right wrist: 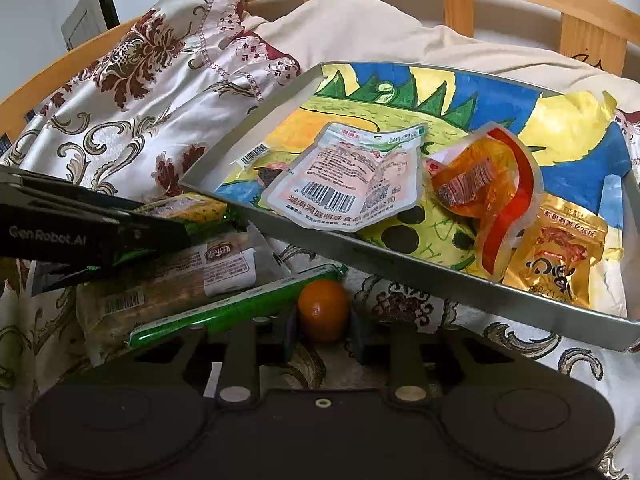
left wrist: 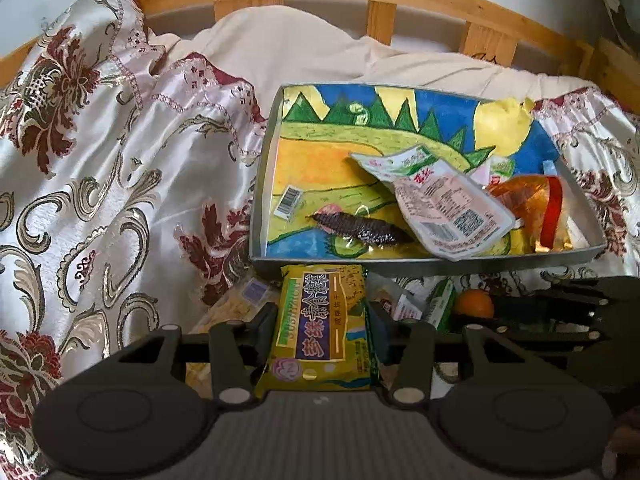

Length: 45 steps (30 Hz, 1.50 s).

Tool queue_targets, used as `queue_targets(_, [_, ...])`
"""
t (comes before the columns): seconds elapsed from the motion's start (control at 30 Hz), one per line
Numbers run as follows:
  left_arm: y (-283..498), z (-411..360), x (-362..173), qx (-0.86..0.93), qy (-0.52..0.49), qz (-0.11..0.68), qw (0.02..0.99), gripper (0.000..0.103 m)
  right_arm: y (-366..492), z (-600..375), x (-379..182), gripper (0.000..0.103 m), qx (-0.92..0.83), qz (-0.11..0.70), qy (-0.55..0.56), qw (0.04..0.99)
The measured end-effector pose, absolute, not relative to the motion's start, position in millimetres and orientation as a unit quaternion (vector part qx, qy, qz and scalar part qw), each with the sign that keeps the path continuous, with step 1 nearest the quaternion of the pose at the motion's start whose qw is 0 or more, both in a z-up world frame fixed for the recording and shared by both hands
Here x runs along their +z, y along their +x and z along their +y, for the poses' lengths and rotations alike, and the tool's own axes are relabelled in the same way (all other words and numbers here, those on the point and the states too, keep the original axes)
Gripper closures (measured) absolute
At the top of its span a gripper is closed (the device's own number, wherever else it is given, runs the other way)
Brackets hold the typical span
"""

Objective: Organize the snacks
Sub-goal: 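Grasp the yellow-green packet with the left tool while the right tool grasps the orange, then carry the yellow-green packet and orange over the tray with both tools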

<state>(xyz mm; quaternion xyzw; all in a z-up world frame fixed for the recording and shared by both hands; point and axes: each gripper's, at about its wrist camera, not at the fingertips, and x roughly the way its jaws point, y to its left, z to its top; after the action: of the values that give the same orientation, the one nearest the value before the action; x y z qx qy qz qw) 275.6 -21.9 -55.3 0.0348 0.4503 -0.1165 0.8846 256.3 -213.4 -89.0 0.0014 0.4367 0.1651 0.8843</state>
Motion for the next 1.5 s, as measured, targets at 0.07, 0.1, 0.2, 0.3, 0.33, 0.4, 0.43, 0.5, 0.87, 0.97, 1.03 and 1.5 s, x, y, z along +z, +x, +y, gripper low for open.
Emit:
queue_targets(0.07, [274, -22, -53, -0.113, 0.030, 0.446, 0.888, 0.051, 256, -213, -87, 0.075, 0.167, 0.436, 0.005, 0.884])
queue_targets(0.1, [273, -22, -53, -0.111, 0.029, 0.443, 0.889, 0.051, 255, -212, -86, 0.075, 0.169, 0.435, 0.007, 0.885])
queue_targets(0.2, [272, -22, -52, -0.105, 0.023, 0.441, 0.891, 0.051, 252, -210, -82, 0.075, 0.178, 0.425, 0.006, 0.887])
queue_targets(0.3, [271, -21, -51, -0.104, 0.012, 0.445, 0.890, 0.051, 250, -207, -80, 0.075, 0.187, 0.418, 0.006, 0.889])
queue_targets(0.33, [270, -21, -50, -0.103, 0.008, 0.447, 0.889, 0.051, 249, -207, -79, 0.075, 0.190, 0.415, 0.006, 0.890])
queue_targets(0.4, [268, -21, -49, -0.104, 0.003, 0.451, 0.886, 0.051, 248, -205, -78, 0.075, 0.195, 0.412, 0.003, 0.890])
queue_targets(0.43, [267, -20, -48, -0.106, -0.002, 0.452, 0.886, 0.051, 247, -204, -77, 0.075, 0.196, 0.411, 0.000, 0.890])
queue_targets(0.5, [265, -18, -46, -0.108, -0.010, 0.452, 0.885, 0.051, 246, -203, -76, 0.075, 0.198, 0.407, -0.003, 0.892])
queue_targets(0.87, [255, -17, -29, -0.096, -0.011, 0.405, 0.909, 0.051, 239, -203, -54, 0.075, 0.202, 0.362, 0.006, 0.910])
queue_targets(0.97, [256, -16, -26, -0.093, -0.019, 0.387, 0.917, 0.051, 240, -205, -51, 0.075, 0.195, 0.352, 0.005, 0.915])
queue_targets(1.03, [256, -15, -24, -0.085, -0.030, 0.376, 0.922, 0.051, 241, -207, -51, 0.075, 0.187, 0.344, 0.003, 0.920])
queue_targets(1.5, [280, -24, -37, -0.069, -0.051, 0.364, 0.927, 0.051, 260, -213, -58, 0.075, 0.141, 0.325, 0.002, 0.935])
